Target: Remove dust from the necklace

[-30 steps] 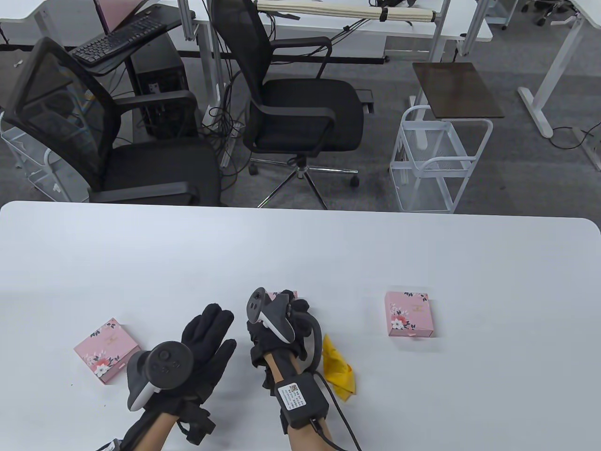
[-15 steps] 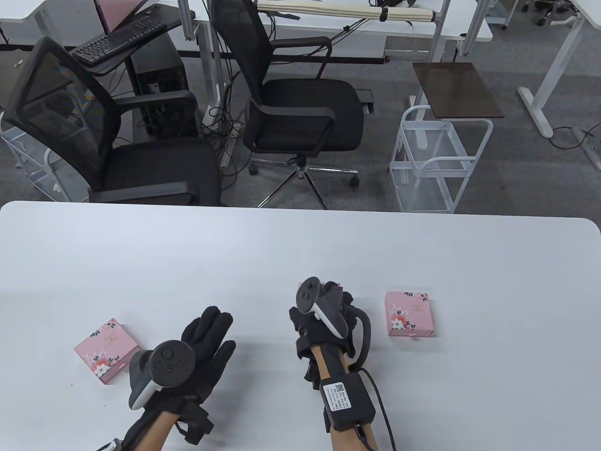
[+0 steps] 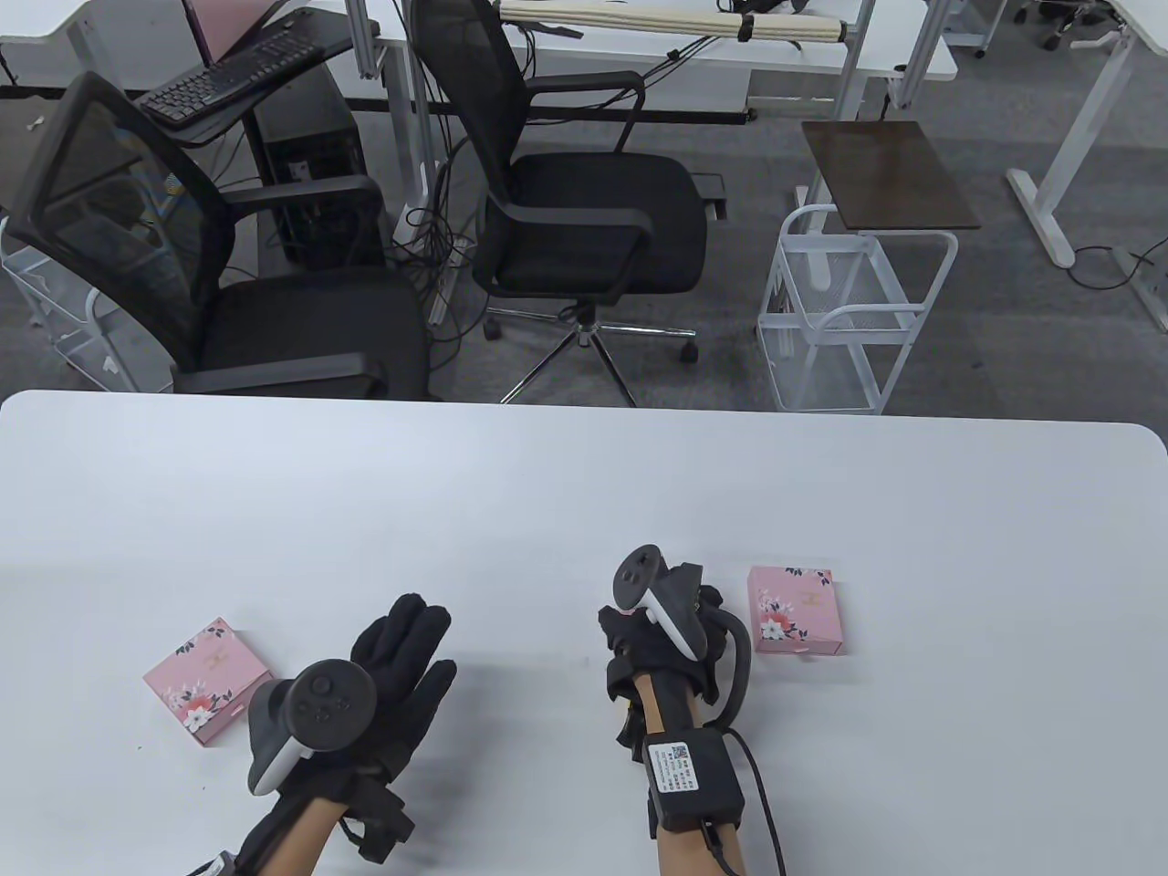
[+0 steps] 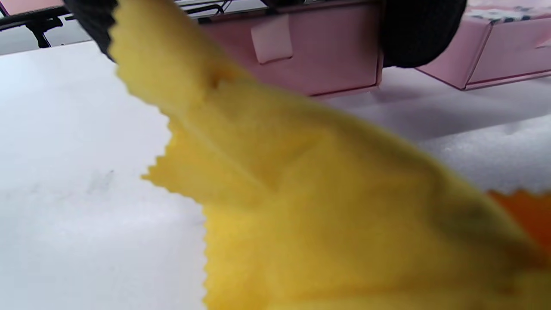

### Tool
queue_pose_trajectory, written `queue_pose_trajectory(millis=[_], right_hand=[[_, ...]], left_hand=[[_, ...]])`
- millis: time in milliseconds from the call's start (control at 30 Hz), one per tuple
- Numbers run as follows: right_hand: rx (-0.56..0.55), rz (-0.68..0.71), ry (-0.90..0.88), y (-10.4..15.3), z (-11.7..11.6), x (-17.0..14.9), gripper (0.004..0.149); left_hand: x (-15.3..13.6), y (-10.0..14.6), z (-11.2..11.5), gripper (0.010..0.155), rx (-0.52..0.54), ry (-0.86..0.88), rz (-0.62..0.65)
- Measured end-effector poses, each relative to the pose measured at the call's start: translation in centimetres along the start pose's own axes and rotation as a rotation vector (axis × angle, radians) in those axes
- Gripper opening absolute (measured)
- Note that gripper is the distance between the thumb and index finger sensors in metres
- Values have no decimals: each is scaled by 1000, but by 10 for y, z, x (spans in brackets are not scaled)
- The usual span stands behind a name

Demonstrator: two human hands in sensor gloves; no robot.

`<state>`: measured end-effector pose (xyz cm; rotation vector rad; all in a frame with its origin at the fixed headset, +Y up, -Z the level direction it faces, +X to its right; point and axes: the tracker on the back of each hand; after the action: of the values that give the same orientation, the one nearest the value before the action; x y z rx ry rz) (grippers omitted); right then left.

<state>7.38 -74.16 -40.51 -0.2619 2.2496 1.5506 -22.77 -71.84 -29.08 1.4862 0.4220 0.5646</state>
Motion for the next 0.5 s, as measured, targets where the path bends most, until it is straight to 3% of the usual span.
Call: queue_pose_trajectory(millis=[233,500], right_hand=[[-11,21,27,0,-2,-2,95],[-87,126,-18,26,20,-10,88]], left_hand=[[0,0,0,61,0,-3,2],[-2,0,-1,61,5,-5,-5]])
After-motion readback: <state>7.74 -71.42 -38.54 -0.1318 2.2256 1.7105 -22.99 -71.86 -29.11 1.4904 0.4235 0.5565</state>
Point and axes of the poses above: the tracker on the back of each hand, its own x axis roughly to the thumb side, its own y axis roughly from the fingertips to the wrist, z = x × y, and after that the axes turned 9 degrees about -z, right-handed
